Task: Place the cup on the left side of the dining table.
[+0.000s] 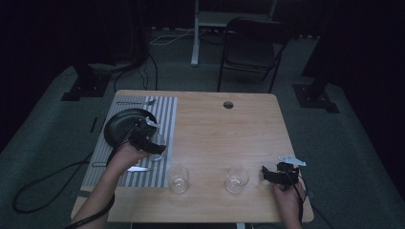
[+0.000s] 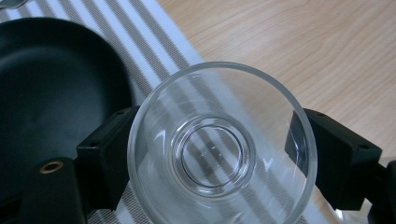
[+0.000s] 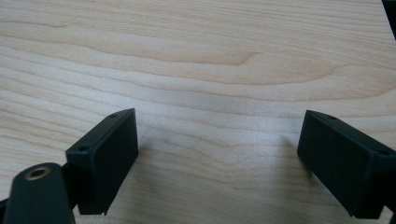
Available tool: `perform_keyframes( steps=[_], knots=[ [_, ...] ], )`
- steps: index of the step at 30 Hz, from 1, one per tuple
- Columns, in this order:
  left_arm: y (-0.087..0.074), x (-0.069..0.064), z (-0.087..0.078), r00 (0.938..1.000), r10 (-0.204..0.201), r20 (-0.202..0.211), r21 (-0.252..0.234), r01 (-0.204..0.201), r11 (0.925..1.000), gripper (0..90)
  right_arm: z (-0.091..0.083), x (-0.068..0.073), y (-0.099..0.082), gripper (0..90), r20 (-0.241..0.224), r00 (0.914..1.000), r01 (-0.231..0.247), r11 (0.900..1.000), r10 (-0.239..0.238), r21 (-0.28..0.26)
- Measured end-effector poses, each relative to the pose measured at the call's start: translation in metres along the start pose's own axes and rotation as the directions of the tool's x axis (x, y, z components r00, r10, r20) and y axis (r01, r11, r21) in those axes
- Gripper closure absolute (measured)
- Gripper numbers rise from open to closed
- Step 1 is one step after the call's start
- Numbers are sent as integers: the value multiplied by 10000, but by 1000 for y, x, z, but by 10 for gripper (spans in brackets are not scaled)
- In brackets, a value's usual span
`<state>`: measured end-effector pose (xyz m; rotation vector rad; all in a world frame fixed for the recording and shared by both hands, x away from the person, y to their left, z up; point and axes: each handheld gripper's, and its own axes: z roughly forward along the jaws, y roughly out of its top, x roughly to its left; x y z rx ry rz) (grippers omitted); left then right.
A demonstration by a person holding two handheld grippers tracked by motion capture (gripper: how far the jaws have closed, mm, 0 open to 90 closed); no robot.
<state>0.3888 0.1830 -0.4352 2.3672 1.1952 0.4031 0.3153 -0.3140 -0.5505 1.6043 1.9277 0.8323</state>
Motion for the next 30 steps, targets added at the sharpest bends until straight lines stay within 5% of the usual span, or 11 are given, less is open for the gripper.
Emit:
perform_keyframes(
  steps=[20, 30],
  knots=[
    [-14, 24, 24, 9965, -800, -250, 368, 809, 9960, 186, 0, 0, 0, 120, 0, 10000, -2, 10000, 2, 0],
    [-24, 25, 22, 9964, -835, -143, -743, 823, 9938, 179, 0, 0, 0, 120, -1, 10000, -2, 10000, 2, 0]
  ],
)
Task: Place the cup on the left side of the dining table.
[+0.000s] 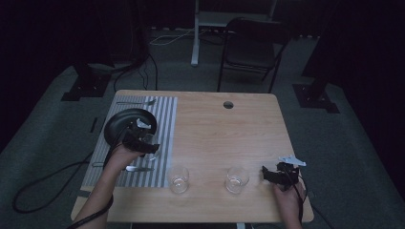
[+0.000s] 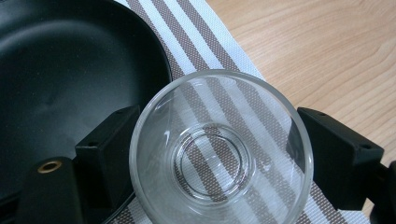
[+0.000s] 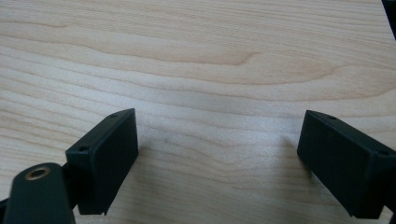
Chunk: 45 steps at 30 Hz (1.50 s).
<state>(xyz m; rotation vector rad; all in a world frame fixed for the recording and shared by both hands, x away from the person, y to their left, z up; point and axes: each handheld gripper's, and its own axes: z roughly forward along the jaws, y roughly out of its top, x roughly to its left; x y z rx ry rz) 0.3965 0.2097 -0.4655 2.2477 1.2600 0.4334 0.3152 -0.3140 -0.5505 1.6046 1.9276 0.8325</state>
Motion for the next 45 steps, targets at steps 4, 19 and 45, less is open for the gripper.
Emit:
perform_keyframes(
  steps=[4, 19, 45],
  knots=[
    [-1, -1, -4, 9999, -16, -113, -164, 14, 9999, 176, 0, 0, 0, 120, 1, 10000, 0, 10000, 0, 0],
    [-15, -8, -7, 9991, -96, -404, -373, 81, 9993, 98, 0, 0, 0, 120, 0, 10000, 3, 10000, -3, -1],
    [-57, -7, -28, 9903, -774, -1156, -814, 682, 9943, 15, 0, 0, 0, 120, 3, 10000, 4, 10000, -4, -1]
  ],
)
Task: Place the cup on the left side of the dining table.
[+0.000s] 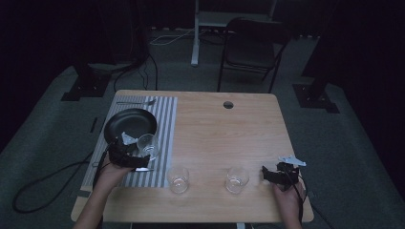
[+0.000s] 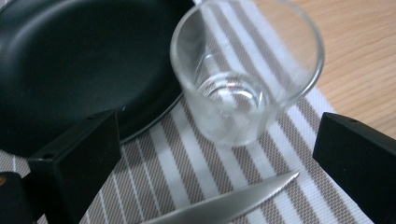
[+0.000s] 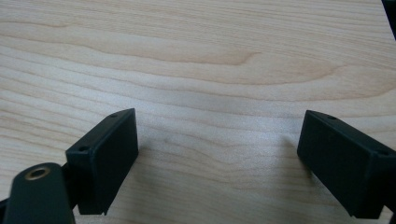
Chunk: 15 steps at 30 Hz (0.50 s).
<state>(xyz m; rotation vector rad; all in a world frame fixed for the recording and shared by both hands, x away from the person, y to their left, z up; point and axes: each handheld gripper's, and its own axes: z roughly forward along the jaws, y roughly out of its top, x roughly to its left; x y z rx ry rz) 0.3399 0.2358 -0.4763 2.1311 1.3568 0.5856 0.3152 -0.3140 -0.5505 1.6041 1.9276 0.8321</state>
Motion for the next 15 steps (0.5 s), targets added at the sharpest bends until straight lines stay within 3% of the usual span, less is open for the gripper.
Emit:
perform_keyframes(
  steps=[11, 15],
  knots=[
    [-27, 8, -5, 9992, -360, -151, -63, 359, 9993, 15, 0, 0, 0, 120, -3, 10000, -2, 10000, 2, 0],
    [-35, 13, -5, 9984, -511, -224, 120, 514, 9986, 15, 0, 0, 0, 120, 0, 10000, 5, 10000, -5, -3]
  ],
)
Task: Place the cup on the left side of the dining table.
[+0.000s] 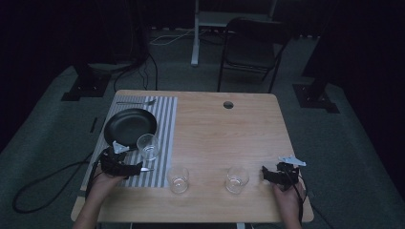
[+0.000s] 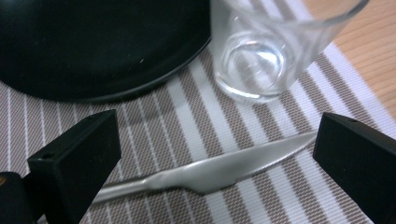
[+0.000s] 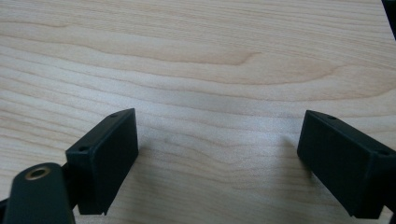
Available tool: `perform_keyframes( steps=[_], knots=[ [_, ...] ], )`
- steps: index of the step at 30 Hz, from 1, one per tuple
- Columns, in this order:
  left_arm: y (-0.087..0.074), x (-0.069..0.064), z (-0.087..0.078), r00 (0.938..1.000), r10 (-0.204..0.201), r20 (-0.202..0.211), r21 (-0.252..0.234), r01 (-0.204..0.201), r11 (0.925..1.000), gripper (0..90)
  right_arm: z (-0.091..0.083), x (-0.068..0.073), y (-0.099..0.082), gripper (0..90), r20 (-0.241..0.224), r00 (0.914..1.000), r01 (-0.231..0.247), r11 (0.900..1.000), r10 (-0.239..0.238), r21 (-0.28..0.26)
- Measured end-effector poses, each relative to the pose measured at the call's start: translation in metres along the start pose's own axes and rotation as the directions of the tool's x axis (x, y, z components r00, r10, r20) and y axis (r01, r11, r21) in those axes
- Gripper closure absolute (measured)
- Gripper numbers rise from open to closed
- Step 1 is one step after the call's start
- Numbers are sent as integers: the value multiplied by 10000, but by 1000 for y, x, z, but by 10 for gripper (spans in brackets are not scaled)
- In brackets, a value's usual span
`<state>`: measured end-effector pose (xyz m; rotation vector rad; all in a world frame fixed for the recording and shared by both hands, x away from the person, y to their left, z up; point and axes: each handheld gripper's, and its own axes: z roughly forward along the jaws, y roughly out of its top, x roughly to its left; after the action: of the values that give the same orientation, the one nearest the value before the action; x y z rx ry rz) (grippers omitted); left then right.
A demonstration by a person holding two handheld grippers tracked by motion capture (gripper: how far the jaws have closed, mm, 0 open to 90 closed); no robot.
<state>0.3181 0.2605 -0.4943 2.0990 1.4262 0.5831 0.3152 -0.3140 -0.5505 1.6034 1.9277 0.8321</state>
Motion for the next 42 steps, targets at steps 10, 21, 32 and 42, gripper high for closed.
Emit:
perform_keyframes(
  steps=[10, 21, 32, 42],
  knots=[
    [-25, 6, 1, 9997, -238, -91, 316, 241, 9992, 15, 0, 0, 0, 119, -3, 10000, -22, 10000, 22, 8],
    [-46, 7, 3, 9992, -256, -318, 540, 273, 9982, 15, 0, 0, 0, 119, -3, 10000, -21, 10000, 21, 9],
    [-64, 13, 4, 9909, -1218, -578, 393, 1242, 9915, 15, 0, 0, 0, 120, -2, 10000, -22, 10000, 22, 9],
    [-73, 13, 2, 9863, -1484, -718, -95, 1481, 9889, 0, 0, 0, 0, 120, -1, 10000, -22, 10000, 22, 9]
  ],
)
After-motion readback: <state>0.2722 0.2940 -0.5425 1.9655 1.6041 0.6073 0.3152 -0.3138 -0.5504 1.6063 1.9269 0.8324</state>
